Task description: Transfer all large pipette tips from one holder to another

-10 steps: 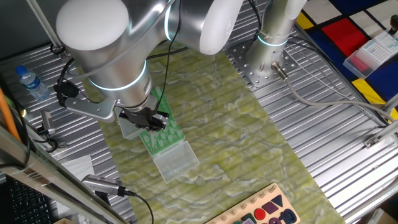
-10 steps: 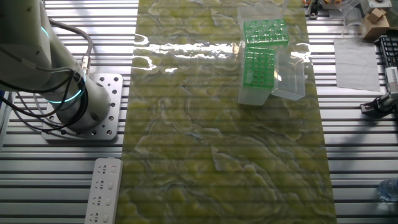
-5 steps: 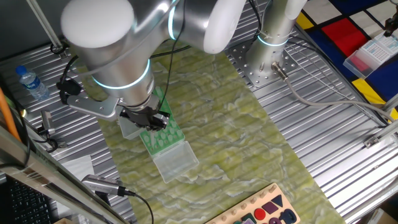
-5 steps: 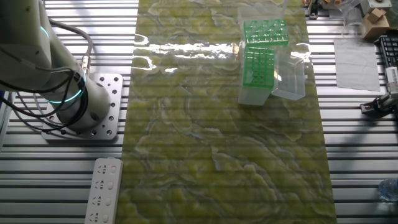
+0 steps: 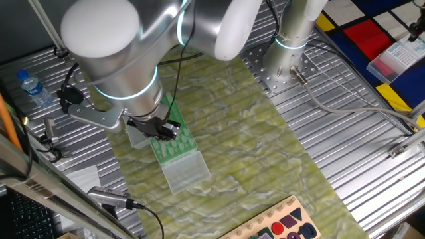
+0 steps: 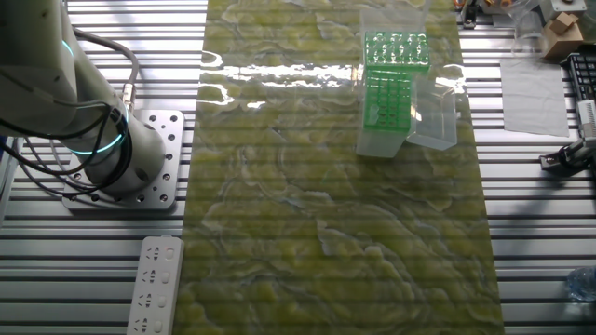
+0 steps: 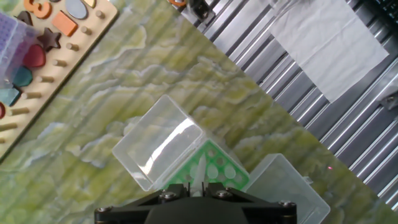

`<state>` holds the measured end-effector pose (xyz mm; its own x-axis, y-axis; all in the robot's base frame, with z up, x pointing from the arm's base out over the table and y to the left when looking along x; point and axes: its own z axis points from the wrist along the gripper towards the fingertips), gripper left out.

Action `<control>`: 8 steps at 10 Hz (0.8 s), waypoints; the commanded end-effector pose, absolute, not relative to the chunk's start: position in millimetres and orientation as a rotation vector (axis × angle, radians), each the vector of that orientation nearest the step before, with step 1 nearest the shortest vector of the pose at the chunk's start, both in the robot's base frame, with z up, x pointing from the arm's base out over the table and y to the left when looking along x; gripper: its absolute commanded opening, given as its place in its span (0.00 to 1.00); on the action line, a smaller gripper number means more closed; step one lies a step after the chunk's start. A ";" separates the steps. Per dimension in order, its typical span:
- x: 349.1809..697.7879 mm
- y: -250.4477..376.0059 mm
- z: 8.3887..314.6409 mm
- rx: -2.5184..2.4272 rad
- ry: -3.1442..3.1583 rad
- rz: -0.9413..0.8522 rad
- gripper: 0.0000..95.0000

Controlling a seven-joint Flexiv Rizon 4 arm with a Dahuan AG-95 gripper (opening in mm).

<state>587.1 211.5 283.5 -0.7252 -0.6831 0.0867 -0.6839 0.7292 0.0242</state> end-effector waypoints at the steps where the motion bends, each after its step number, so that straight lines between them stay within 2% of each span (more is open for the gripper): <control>1: 587.1 211.4 283.0 1.169 -2.821 0.032 0.00; 8: 574.6 211.2 296.9 1.286 -2.749 0.055 0.00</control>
<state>574.9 211.6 297.8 -0.6355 -0.7640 0.1119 -0.7678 0.6405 0.0126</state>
